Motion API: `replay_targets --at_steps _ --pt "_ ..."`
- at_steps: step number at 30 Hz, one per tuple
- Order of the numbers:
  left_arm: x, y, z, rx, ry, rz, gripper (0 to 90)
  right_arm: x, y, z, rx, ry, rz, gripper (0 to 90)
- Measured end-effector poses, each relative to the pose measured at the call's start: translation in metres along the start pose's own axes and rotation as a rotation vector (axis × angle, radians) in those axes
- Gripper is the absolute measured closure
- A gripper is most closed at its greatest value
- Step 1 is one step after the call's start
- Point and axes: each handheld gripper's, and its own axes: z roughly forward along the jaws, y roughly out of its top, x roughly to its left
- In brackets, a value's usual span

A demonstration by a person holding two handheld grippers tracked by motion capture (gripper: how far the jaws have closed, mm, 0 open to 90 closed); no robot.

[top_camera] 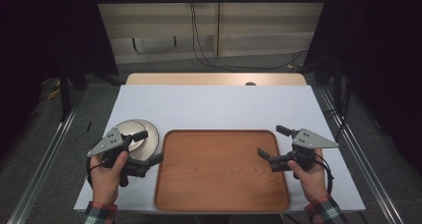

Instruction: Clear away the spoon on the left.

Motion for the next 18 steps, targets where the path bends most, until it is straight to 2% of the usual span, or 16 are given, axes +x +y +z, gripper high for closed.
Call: replay_targets --at_steps 3,4,6,9,17,18 --pt "0.0006 -0.0002 -0.0016 0.002 0.015 -0.001 0.4 0.0 -0.0002 0.0004 0.003 -0.005 0.0 0.0" --pt "0.0012 -0.0005 -0.0016 -0.004 0.006 -0.006 0.4 -0.0004 -0.0003 0.0004 0.012 0.007 -0.002 0.0" --pt "0.0017 -0.0004 -0.0025 0.006 0.026 -0.016 0.4 -0.0002 -0.0005 0.0009 0.011 0.008 -0.004 0.0" --pt "0.0039 -0.0015 -0.0042 0.017 0.025 -0.013 0.4 0.0 -0.0006 0.0019 0.007 -0.004 -0.004 0.0" --pt "0.0056 -0.0035 -0.0084 0.02 0.048 -0.011 0.0 -0.001 -0.0006 0.0043 0.011 0.009 0.0 0.0" --pt "0.005 -0.0036 -0.0094 0.018 0.067 -0.019 0.0 -0.0011 -0.0008 0.005 0.008 0.005 -0.004 0.0"
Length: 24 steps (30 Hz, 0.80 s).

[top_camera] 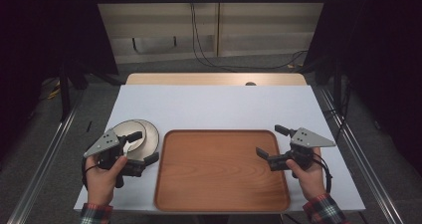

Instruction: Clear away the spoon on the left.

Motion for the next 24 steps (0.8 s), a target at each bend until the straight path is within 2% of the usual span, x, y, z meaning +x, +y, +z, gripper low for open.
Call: replay_targets --at_steps 2,3,5,9,11,12,13,14,16,18,21,23,24 --pt "0.001 0.0 -0.003 -0.003 0.011 -0.009 0.0 0.0 0.0 0.001 -0.001 -0.006 0.001 0.0" --pt "0.001 0.0 -0.004 0.002 0.032 -0.013 0.0 0.0 0.0 0.001 -0.002 -0.003 0.0 0.0" --pt "0.001 -0.001 -0.005 -0.001 0.041 -0.029 0.0 0.0 0.0 0.001 -0.002 0.0 0.002 0.0" --pt "0.001 -0.003 -0.011 -0.003 0.09 -0.058 0.0 -0.001 0.0 0.002 -0.004 -0.002 0.004 0.0" --pt "0.001 -0.005 -0.014 -0.017 0.104 -0.067 0.0 -0.001 0.001 0.003 -0.007 -0.005 0.002 0.0" --pt "0.001 -0.005 -0.016 -0.013 0.107 -0.065 0.0 -0.001 0.001 0.003 -0.004 0.001 0.003 0.0" --pt "0.0 -0.006 -0.018 -0.011 0.136 -0.07 0.0 -0.001 0.0 0.004 -0.008 -0.008 0.003 0.0" --pt "0.001 -0.006 -0.02 -0.005 0.138 -0.069 0.0 -0.001 0.001 0.004 -0.002 0.004 -0.004 0.0" --pt "0.001 -0.008 -0.023 0.006 0.153 -0.065 0.0 0.0 0.001 0.005 -0.007 -0.006 -0.001 0.0" --pt "0.002 -0.01 -0.025 0.004 0.149 -0.061 0.2 -0.001 0.001 0.005 0.0 0.004 -0.004 0.0" --pt "0.004 -0.013 -0.03 0.01 0.167 -0.055 3.5 0.0 0.001 0.005 -0.001 0.002 -0.004 0.0" --pt "0.004 -0.014 -0.035 0.003 0.206 -0.052 7.6 0.0 0.001 0.005 -0.005 0.005 -0.004 0.0" --pt "0.005 -0.014 -0.036 -0.002 0.21 -0.06 8.7 0.0 0.001 0.005 -0.005 0.007 -0.005 0.0"
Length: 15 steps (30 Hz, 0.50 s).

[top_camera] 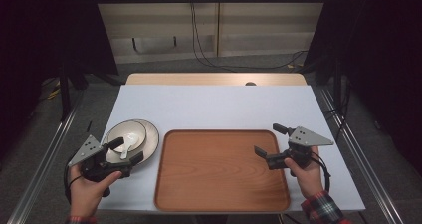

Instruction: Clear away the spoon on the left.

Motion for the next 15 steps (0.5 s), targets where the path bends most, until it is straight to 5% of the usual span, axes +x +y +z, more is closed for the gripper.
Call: replay_targets --at_steps 5,15 --pt "0.005 -0.003 -0.006 0.0 0.063 -0.005 13.4 0.0 0.0 0.0 -0.004 0.0 -0.002 0.0" --pt "0.013 -0.009 -0.01 0.004 0.085 -0.015 25.5 0.001 0.0 0.001 -0.004 0.002 -0.007 0.0"
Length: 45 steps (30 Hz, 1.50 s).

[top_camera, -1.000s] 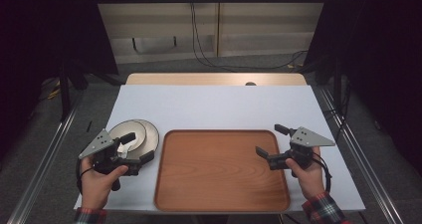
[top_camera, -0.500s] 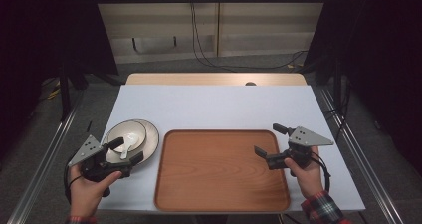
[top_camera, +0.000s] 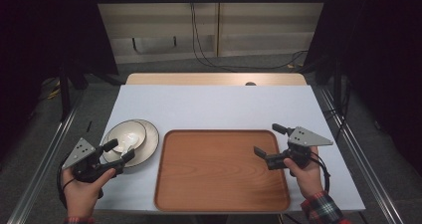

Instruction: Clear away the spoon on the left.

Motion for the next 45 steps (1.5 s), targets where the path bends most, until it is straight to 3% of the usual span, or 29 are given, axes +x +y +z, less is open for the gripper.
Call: replay_targets --at_steps 3,6,45 --pt "0.002 -0.001 -0.001 0.005 0.015 -0.002 29.4 0.0 0.0 0.0 0.008 0.005 0.006 0.2" --pt "0.004 -0.003 -0.002 0.01 -0.006 -0.013 38.8 0.0 0.0 0.0 0.006 0.009 0.002 0.2" --pt "0.009 -0.015 -0.009 0.055 0.02 -0.072 52.7 0.001 0.001 0.002 -0.006 0.009 0.003 0.2"
